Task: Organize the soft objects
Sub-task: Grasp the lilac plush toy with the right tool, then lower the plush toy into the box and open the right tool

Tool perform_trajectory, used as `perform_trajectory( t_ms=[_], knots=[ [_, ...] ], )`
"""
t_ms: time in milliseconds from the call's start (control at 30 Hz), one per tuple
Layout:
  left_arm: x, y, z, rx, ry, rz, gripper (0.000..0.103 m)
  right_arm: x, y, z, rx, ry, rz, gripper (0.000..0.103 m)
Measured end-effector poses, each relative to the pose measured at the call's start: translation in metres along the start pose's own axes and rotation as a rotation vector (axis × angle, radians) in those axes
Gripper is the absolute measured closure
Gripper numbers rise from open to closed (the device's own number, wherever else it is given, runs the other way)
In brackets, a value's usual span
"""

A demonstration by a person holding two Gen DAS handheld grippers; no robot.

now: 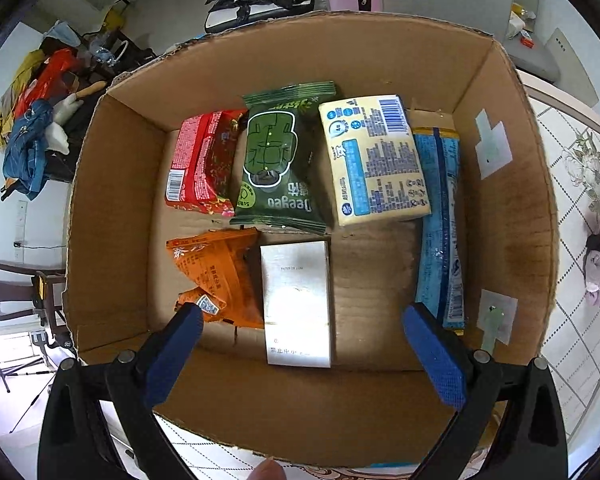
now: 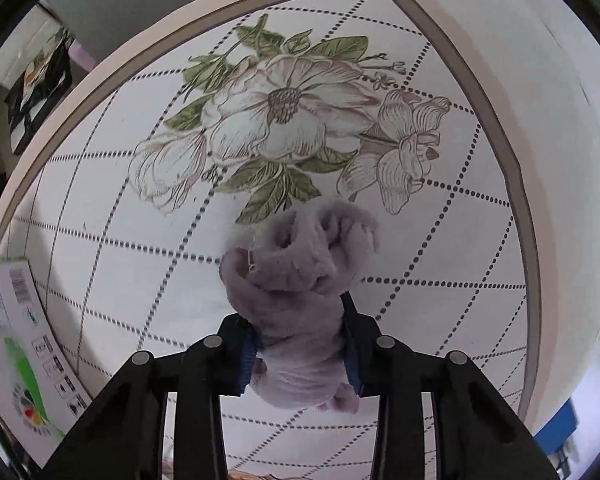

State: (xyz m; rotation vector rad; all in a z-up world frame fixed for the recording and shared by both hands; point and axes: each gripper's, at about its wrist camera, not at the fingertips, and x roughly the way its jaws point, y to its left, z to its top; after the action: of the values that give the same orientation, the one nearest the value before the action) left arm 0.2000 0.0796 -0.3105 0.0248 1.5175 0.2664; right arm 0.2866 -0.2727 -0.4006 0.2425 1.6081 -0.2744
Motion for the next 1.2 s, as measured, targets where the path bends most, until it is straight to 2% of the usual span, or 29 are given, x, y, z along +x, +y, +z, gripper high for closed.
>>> perform_trajectory(
  t_ms=[133, 333, 533, 667, 800, 933, 1200],
  knots=[
    [-0.011, 0.002, -0.004, 0.001, -0.015, -0.038, 0.0, -0.028, 0.006, -0.027, -0.044, -0.033, 0.051, 0.067],
    [-0.043, 0.013, -0.015, 0.012, -0.023, -0.18, 0.0, -0.099, 0.037, -0.082, -0.141, -0.084, 0.2, 0.067],
    [-0.077, 0.04, -0.026, 0.021, -0.061, -0.241, 0.0, -0.16, 0.108, -0.146, -0.313, -0.101, 0.314, 0.067],
    [-0.093, 0.071, -0.03, -0.012, -0.092, -0.25, 0.0, -0.186, 0.153, -0.18, -0.41, -0.104, 0.342, 0.067],
    [-0.094, 0.102, -0.03, -0.049, -0.122, -0.226, 0.0, -0.188, 0.198, -0.198, -0.475, -0.094, 0.347, 0.067],
    [-0.073, 0.121, -0.026, -0.059, -0.089, -0.211, 0.0, -0.167, 0.238, -0.204, -0.505, -0.066, 0.315, 0.067],
    [-0.021, 0.131, -0.022, -0.055, -0.015, -0.221, 0.0, -0.114, 0.266, -0.19, -0.509, -0.033, 0.239, 0.067]
  ],
)
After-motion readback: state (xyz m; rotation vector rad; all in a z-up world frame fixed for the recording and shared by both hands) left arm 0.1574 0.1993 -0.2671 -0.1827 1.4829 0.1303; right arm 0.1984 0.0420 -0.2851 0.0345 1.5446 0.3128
